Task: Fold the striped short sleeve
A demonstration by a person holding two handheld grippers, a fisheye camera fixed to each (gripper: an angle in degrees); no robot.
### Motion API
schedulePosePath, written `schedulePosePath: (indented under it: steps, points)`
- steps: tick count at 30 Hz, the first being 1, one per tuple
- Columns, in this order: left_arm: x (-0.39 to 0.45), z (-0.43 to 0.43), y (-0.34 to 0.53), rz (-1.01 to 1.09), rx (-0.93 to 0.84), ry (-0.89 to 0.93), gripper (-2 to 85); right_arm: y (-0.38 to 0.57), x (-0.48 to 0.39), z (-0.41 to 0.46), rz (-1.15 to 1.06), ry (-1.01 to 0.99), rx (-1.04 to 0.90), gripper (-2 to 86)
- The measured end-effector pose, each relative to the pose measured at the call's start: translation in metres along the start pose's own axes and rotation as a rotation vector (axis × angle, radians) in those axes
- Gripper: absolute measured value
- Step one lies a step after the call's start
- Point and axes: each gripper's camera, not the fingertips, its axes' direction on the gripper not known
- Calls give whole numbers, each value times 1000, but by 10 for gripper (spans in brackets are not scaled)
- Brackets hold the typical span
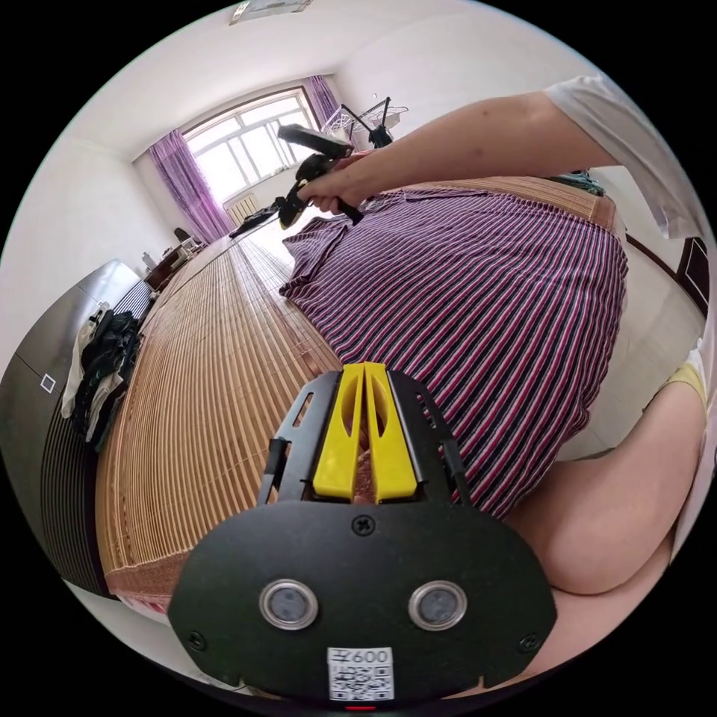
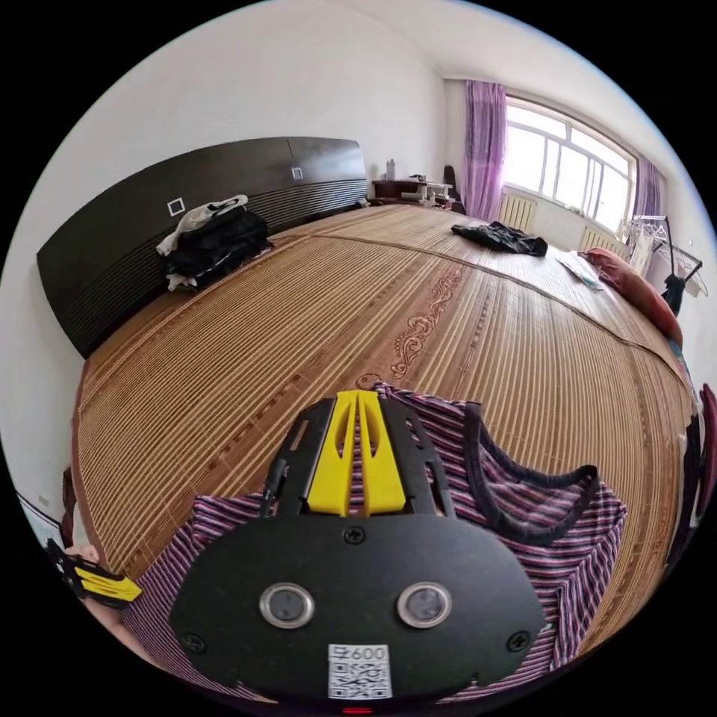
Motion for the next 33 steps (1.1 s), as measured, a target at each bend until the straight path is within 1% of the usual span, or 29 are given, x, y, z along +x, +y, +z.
schedulePosePath:
  steps: [1, 2, 3, 5, 7, 9, 10, 12, 13, 14, 15, 16, 18, 19, 20, 21, 22, 23, 24, 26, 27, 29, 31, 32, 33]
  points:
    - [1, -3, -1, -1, -1, 3, 1, -11, -8, 7, -18, 26, -31, -8]
    - [2, -5, -2, -2, -2, 5, 1, -30, -22, 25, -48, 66, -121, -8]
    - [2, -8, -3, -5, -4, 12, 1, -47, -37, 19, -61, 76, -66, -8]
    - [1, -13, -5, -15, -6, 31, 2, -73, -56, 8, -84, 82, -51, -8]
    - [1, -21, -8, -33, -5, 50, 2, -91, -73, -31, -63, 144, 73, -8]
    - [5, -28, -11, -31, -4, 42, 3, -105, -84, -101, 1, 130, 233, -8]
    - [9, -33, -13, -24, -2, 28, 3, -108, -87, -119, 13, 125, 250, -8]
    - [16, -42, -15, -12, 7, 2, 3, -111, -102, -187, -11, 148, 228, -8]
    - [20, -49, -17, -5, 14, -18, 2, -107, -107, -205, -28, 151, 213, -8]
    - [23, -52, -18, -1, 17, -29, 2, -93, -120, -239, -93, 139, 171, -7]
    - [29, -59, -20, 13, 26, -62, 2, -70, -133, -275, -159, 121, 121, -6]
    - [38, -65, -21, 32, 38, -108, 2, -56, -139, -295, -176, 114, 100, -5]
    - [52, -76, -23, 66, 50, -194, 2, 12, -155, -375, -215, 66, 40, 2]
    - [62, -82, -25, 98, 56, -254, 3, 31, -159, -396, -235, 41, 27, 4]
    - [66, -85, -27, 111, 57, -280, 3, 69, -164, -439, -243, -20, 21, 22]
    - [72, -92, -29, 138, 59, -317, 4, 101, -165, -478, -202, -46, 4, 41]
    - [71, -101, -31, 141, 72, -332, 5, 115, -164, -496, -159, -39, -14, 51]
    - [69, -106, -31, 134, 79, -328, 5, 139, -162, -530, -62, -16, -22, 67]
    - [62, -118, -33, 116, 88, -315, 7, 160, -161, -564, 38, -1, -6, 77]
    - [49, -138, -34, 59, 105, -302, 8, 179, -163, -610, 162, 34, 19, 88]
    - [39, -153, -33, -3, 110, -297, 8, 182, -168, -635, 222, 75, 21, 87]
    - [29, -175, -31, -66, 102, -321, 9, 174, -177, -667, 279, 99, 63, 83]
    - [14, -215, -33, -175, 157, -399, 9, 152, -183, -688, 347, 64, 81, 79]
    - [9, -226, -33, -209, 180, -407, 9, 132, -184, -698, 389, -6, 92, 77]
    - [-2, -250, -34, -287, 234, -413, 10, 113, -182, -705, 435, -88, 95, 74]
